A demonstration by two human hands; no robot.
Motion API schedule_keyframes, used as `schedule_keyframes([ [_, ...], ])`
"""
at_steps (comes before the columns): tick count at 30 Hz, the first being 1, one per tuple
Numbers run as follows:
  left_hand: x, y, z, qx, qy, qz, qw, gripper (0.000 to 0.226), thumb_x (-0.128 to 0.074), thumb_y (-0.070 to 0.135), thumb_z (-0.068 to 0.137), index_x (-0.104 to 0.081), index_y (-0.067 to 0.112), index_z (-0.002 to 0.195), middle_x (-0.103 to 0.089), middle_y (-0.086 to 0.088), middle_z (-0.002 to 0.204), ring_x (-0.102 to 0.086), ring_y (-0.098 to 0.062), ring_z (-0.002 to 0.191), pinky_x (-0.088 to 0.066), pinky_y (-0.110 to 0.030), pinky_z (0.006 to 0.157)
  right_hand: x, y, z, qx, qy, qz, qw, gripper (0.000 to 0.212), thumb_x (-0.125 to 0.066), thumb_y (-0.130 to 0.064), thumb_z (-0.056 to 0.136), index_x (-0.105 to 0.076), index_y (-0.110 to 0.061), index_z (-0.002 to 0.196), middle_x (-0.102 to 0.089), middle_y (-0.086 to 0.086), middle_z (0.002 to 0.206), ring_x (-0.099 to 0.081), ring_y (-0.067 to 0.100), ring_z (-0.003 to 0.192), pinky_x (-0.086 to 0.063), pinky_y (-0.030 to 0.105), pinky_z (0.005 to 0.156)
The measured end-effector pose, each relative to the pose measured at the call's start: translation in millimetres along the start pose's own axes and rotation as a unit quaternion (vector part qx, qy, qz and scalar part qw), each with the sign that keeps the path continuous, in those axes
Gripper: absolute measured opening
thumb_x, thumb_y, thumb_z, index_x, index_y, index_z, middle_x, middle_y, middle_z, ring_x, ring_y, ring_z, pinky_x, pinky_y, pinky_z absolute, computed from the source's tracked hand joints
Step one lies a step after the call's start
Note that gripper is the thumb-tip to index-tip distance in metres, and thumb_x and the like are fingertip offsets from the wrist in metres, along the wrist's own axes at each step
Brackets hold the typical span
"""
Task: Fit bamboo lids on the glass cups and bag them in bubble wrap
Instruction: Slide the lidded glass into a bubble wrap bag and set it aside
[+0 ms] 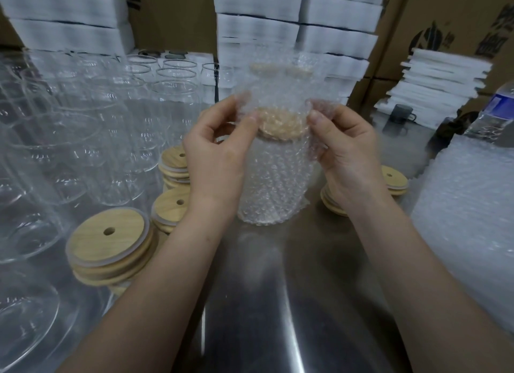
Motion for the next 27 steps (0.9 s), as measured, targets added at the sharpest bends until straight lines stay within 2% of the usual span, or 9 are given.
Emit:
schedule_keyframes([
  [2,5,-1,4,0.0,0.011,-0.013,1.0,0.013,-0.069,0.004,0.084,-0.072,0.014,0.092,-0.072,0.007,0.086,-0.065,-0.01,0.083,-0.05,-0.023,0.077,-1,-2,0,0.008,-0.009,0.009,1.0,0.014,-0.075,-0.018,0.075,-0.078,-0.024,0.087,-0.07,-0.003,0.085,-0.054,0.024,0.078,-0.049,0.031,0.069],
  [3,7,-2,5,0.003,0.012,-0.019,1.0,0.016,-0.067,0.001,0.085,-0.07,0.017,0.087,-0.07,0.009,0.083,-0.062,-0.008,0.082,-0.049,-0.022,0.076,-2,-4,0,0.012,-0.013,0.016,1.0,0.016,-0.073,-0.013,0.078,-0.079,-0.025,0.086,-0.069,-0.005,0.084,-0.057,0.018,0.076,-0.051,0.027,0.065],
  [6,8,-2,6,0.002,0.011,-0.023,1.0,0.021,-0.064,-0.002,0.088,-0.067,0.019,0.087,-0.067,0.013,0.081,-0.058,-0.005,0.078,-0.048,-0.021,0.074,-3,-3,1,0.011,-0.017,0.056,0.998,0.029,-0.066,0.003,0.084,-0.079,-0.023,0.082,-0.072,-0.008,0.086,-0.065,0.006,0.078,-0.053,0.02,0.067],
  [11,6,-12,6,0.027,0.006,-0.029,0.999,0.033,-0.055,-0.007,0.09,-0.069,0.022,0.083,-0.066,0.007,0.082,-0.054,-0.018,0.082,-0.045,-0.031,0.078,-3,4,1,-0.011,-0.015,0.084,0.996,0.036,-0.056,0.009,0.087,-0.073,-0.021,0.078,-0.066,-0.006,0.077,-0.063,0.007,0.072,-0.051,0.021,0.063],
  [14,9,-17,4,0.045,0.023,-0.026,0.998,0.039,-0.052,-0.01,0.089,-0.065,0.023,0.074,-0.062,0.013,0.072,-0.052,-0.008,0.071,-0.039,-0.022,0.07,-3,6,0,-0.015,-0.016,0.07,0.997,0.031,-0.051,0.012,0.09,-0.064,-0.015,0.081,-0.061,-0.005,0.073,-0.058,0.009,0.068,-0.048,0.024,0.061],
  [18,10,-25,0,0.079,0.045,-0.032,0.995,0.036,-0.05,-0.007,0.09,-0.062,0.022,0.072,-0.059,0.008,0.074,-0.051,-0.017,0.082,-0.037,-0.033,0.077,2,-1,0,0.032,0.015,-0.057,0.998,0.026,-0.054,0.008,0.089,-0.061,-0.016,0.081,-0.056,-0.002,0.075,-0.052,0.011,0.065,-0.043,0.03,0.061],
  [22,12,-31,-6,0.112,0.057,-0.043,0.991,0.028,-0.05,0.0,0.09,-0.066,0.019,0.077,-0.062,0.002,0.083,-0.053,-0.017,0.084,-0.04,-0.033,0.076,4,-12,-5,0.098,0.046,-0.18,0.978,0.024,-0.056,0.004,0.092,-0.061,-0.017,0.084,-0.061,-0.002,0.077,-0.057,0.005,0.062,-0.05,0.022,0.058],
  [25,12,-33,-10,0.123,0.06,-0.029,0.99,0.027,-0.051,0.003,0.09,-0.073,0.018,0.091,-0.069,-0.004,0.1,-0.061,-0.02,0.098,-0.046,-0.036,0.083,3,-12,-8,0.104,0.055,-0.223,0.968,0.019,-0.056,-0.005,0.093,-0.062,-0.021,0.083,-0.061,-0.005,0.074,-0.059,0.008,0.065,-0.053,0.036,0.062],
  [27,11,-34,-13,0.131,0.056,-0.02,0.99,0.03,-0.05,0.003,0.091,-0.074,0.015,0.104,-0.071,-0.002,0.11,-0.063,-0.02,0.111,-0.05,-0.04,0.097,0,-10,-8,0.093,0.048,-0.251,0.962,0.011,-0.059,-0.022,0.093,-0.061,-0.022,0.082,-0.06,-0.011,0.073,-0.058,0.009,0.069,-0.052,0.042,0.067],
])
Point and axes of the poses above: each hand's wrist, its own z-axis towards the middle knuckle, its own x-axis out of the back of the hand, y = z × x, the point moved 10 cm from there along z, towards the middle knuckle
